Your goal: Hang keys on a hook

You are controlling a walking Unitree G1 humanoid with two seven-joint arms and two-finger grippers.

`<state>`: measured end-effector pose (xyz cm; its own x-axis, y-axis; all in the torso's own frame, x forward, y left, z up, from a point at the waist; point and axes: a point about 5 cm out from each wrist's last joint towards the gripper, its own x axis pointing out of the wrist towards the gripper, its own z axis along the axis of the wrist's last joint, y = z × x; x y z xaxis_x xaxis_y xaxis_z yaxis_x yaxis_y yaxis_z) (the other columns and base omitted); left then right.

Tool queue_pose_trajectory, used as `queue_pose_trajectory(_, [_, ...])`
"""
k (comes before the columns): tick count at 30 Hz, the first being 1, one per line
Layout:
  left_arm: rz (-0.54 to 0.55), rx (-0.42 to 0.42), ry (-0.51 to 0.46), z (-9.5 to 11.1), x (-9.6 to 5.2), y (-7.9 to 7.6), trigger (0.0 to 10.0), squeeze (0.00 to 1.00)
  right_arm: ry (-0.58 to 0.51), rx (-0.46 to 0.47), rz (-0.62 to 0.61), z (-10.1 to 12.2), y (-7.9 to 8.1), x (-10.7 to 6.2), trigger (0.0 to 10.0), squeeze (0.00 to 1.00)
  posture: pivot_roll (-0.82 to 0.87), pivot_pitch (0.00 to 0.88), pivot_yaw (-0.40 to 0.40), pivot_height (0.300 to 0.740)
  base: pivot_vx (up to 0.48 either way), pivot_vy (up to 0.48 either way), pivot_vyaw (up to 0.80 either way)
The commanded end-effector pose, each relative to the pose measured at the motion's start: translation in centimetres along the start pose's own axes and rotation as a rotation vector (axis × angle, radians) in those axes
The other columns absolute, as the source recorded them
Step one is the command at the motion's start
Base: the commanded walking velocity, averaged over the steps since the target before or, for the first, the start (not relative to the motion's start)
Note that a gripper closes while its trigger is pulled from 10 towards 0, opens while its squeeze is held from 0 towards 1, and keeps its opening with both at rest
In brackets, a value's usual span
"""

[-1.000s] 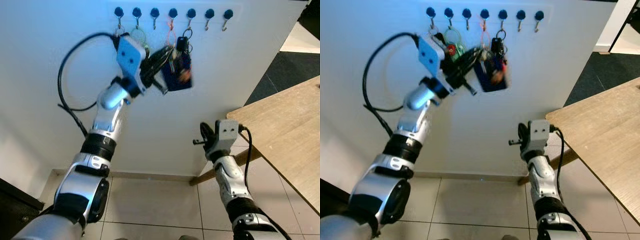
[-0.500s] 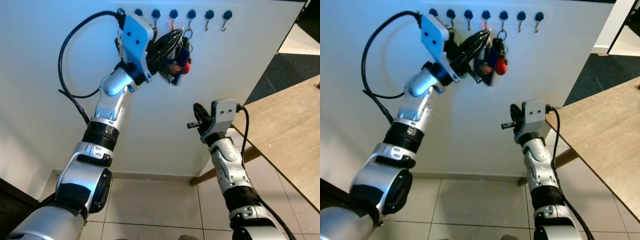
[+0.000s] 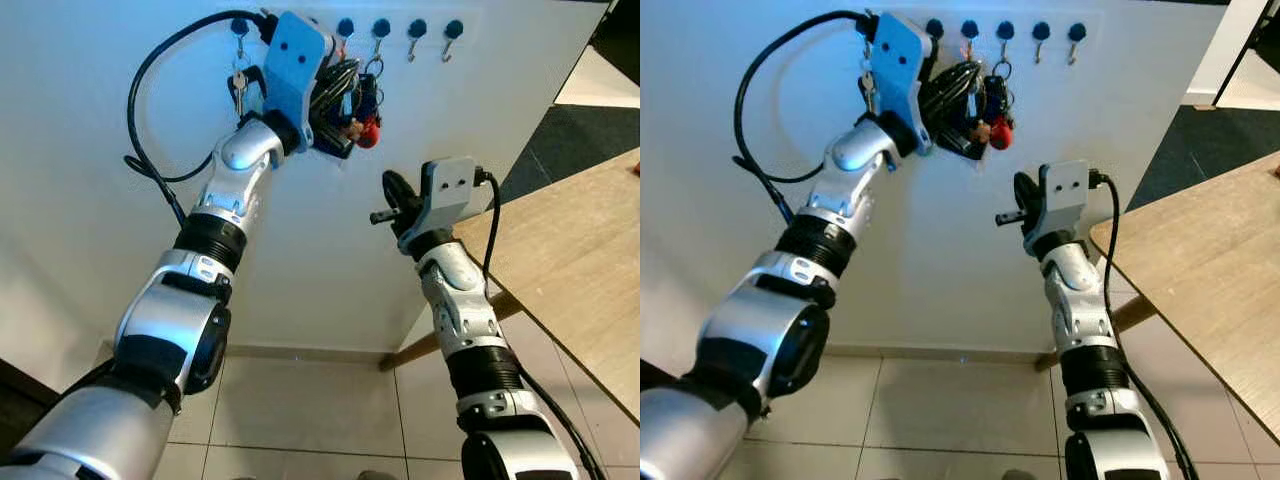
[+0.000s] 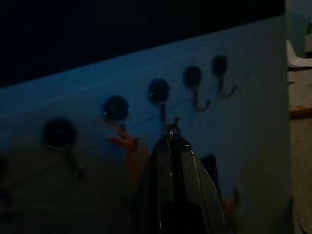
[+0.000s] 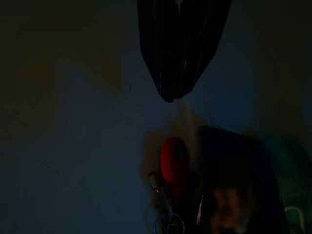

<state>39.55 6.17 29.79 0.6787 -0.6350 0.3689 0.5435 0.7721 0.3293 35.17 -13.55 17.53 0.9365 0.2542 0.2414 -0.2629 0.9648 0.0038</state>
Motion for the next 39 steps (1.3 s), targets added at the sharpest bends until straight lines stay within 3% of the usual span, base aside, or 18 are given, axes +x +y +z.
queue_pose_trajectory(1, [0.036,0.024,0.011,0.4,0.0,1.2,10.0,0.0,-0.013,0.013,0.011,0.7,0.6,0.3,10.0,0.0,0.0,0.045,0.008,0.74,0.0,0.0,0.0])
queue_pose_trajectory(16, [0.232,0.026,0.024,0.5,-0.7,4.1,10.0,0.0,-0.045,0.021,0.041,2.2,1.4,0.8,10.0,0.0,0.0,0.049,0.006,0.74,0.0,0.0,0.0])
queue_pose_trajectory(25, [0.263,0.003,0.037,0.3,-0.8,4.4,10.0,0.0,-0.04,0.027,0.044,2.4,1.5,0.7,10.0,0.0,-0.01,0.049,0.004,0.74,0.0,0.0,0.0])
queue_pose_trajectory(39, [0.253,-0.044,0.134,-1.1,-0.7,3.9,10.0,0.0,-0.06,0.0,0.089,3.6,2.1,0.8,10.0,0.0,-0.01,0.048,0.008,0.74,0.0,0.0,0.0])
